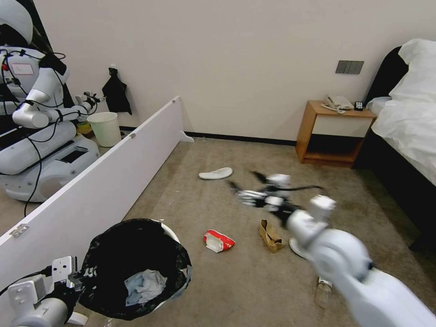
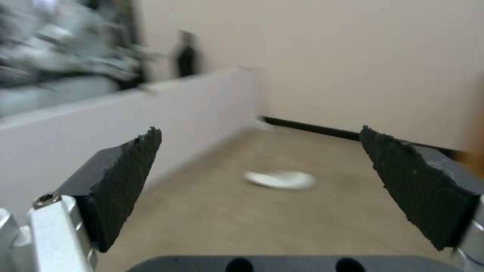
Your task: Pick up the trash bin, then pick up the garbage from the floor and place it into the trash bin.
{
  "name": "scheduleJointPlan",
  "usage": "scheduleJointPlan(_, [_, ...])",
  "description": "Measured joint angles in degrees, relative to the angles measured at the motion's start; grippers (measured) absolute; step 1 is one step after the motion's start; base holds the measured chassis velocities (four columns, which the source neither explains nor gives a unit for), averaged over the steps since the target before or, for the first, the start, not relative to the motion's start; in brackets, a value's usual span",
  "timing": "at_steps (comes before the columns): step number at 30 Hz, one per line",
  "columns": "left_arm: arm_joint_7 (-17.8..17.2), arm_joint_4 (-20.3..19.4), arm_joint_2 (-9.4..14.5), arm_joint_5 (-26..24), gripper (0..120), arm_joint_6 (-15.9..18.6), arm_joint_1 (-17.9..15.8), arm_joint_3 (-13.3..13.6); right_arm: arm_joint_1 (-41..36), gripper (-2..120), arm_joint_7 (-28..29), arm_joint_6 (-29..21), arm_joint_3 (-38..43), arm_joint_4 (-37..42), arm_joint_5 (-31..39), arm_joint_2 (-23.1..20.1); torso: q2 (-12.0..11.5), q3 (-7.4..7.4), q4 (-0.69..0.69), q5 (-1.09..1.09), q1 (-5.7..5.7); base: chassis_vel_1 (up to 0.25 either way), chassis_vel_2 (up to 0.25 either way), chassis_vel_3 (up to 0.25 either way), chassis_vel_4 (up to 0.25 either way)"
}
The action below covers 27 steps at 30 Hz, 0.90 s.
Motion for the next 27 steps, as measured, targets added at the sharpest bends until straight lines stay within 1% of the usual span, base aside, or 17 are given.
scheduleJointPlan(1, [0.1,0.2,-0.1,0.2,3,-0.1,-0.1,0.3,-4.7,100,0.5,-0.7,4.0,1.2,-1.8,0.9,0.0,0.0,-0.02,0.01,0.0,0.0,0.0,0.0,0.0])
scheduleJointPlan(2, [0.3,0.3,-0.1,0.4,3,-0.2,-0.1,0.5,-7.7,100,0.8,-1.1,6.7,1.9,-3.3,2.0,0.0,0.0,0.0,0.0,0.0,0.0,0.0,0.0,0.0])
scheduleJointPlan(3, [0.3,0.3,-0.1,0.4,3,-0.2,-0.1,0.5,-7.7,100,0.8,-1.1,6.7,1.9,-3.3,2.0,0.0,0.0,0.0,0.0,0.0,0.0,0.0,0.0,0.0])
scheduleJointPlan(5, [0.6,0.5,-0.4,1.0,3,-0.4,-0.1,1.0,-12.6,100,1.1,-1.7,11.2,3.3,-6.4,4.8,0.0,0.0,0.03,-0.01,0.0,0.0,0.0,0.0,0.0])
scheduleJointPlan(6, [0.6,0.5,-0.4,1.0,3,-0.4,-0.1,1.0,-12.6,100,1.1,-1.7,11.2,3.3,-6.4,4.8,0.0,0.0,0.03,-0.01,0.0,0.0,0.0,0.0,0.0])
scheduleJointPlan(7, [0.8,0.5,-0.6,1.1,3,-0.5,-0.1,1.1,-14.6,100,1.1,-1.9,13.1,3.8,-7.8,6.5,0.0,0.0,0.04,-0.02,0.0,0.0,0.0,0.0,0.0])
scheduleJointPlan(9, [1.1,0.6,-1.1,1.3,3,-0.6,-0.1,1.1,-18.0,100,1.0,-2.0,16.2,4.5,-10.6,11.4,0.0,0.0,0.02,-0.02,0.0,0.0,0.0,0.0,0.0])
scheduleJointPlan(10, [1.1,0.6,-1.1,1.3,3,-0.6,-0.1,1.1,-18.0,100,1.0,-2.0,16.2,4.5,-10.6,11.4,0.0,0.0,0.02,-0.02,0.0,0.0,0.0,0.0,0.0])
scheduleJointPlan(12, [1.5,0.7,-1.5,1.5,3,-0.7,0.1,0.9,-21.0,100,0.9,-2.0,18.5,4.8,-12.6,16.7,0.0,0.0,0.02,-0.02,0.0,0.0,0.0,0.0,0.0])
scheduleJointPlan(13, [1.5,0.7,-1.5,1.5,3,-0.7,0.1,0.9,-21.0,100,0.9,-2.0,18.5,4.8,-12.6,16.7,0.0,0.0,0.02,-0.02,0.0,0.0,0.0,0.0,0.0])
scheduleJointPlan(14, [1.7,0.7,-1.6,1.6,3,-0.9,0.3,0.8,-22.5,100,0.9,-1.9,19.4,4.9,-13.4,19.0,0.0,0.0,0.02,-0.01,0.0,0.0,0.0,0.0,0.0])
scheduleJointPlan(15, [1.8,0.8,-1.6,1.8,3,-1.0,0.3,0.7,-23.4,100,0.9,-1.8,19.9,4.9,-14.1,20.2,0.0,0.0,0.02,-0.03,0.0,0.0,0.0,0.0,0.0])
scheduleJointPlan(16, [1.8,0.8,-1.6,1.8,3,-1.0,0.3,0.7,-23.4,100,0.9,-1.8,19.9,4.9,-14.1,20.2,0.0,0.0,0.02,-0.03,0.0,0.0,0.0,0.0,0.0])
scheduleJointPlan(18, [1.9,0.8,-1.8,1.8,3,-1.1,0.2,0.5,-25.0,100,1.4,-1.9,20.7,4.5,-16.2,22.2,0.0,0.0,0.02,-0.02,0.0,0.0,0.0,0.0,0.0])
scheduleJointPlan(22, [2.0,0.8,-1.9,1.8,3,-1.2,0.1,0.5,-25.7,100,1.7,-2.0,20.9,3.3,-16.7,23.4,0.0,0.0,0.01,-0.02,0.0,0.0,0.0,0.0,0.0])
scheduleJointPlan(25, [2.0,0.9,-2.0,1.8,3,-1.3,0.3,0.5,-25.4,100,1.9,-2.9,20.7,1.8,-16.7,24.3,0.0,0.0,0.02,-0.03,0.0,0.0,0.0,0.0,0.0])
scheduleJointPlan(27, [2.2,0.9,-1.9,1.7,3,-1.4,0.7,0.4,-24.4,100,2.0,-4.6,20.4,-0.3,-18.2,25.1,0.0,0.0,0.03,-0.03,0.0,0.0,0.0,0.0,0.0])
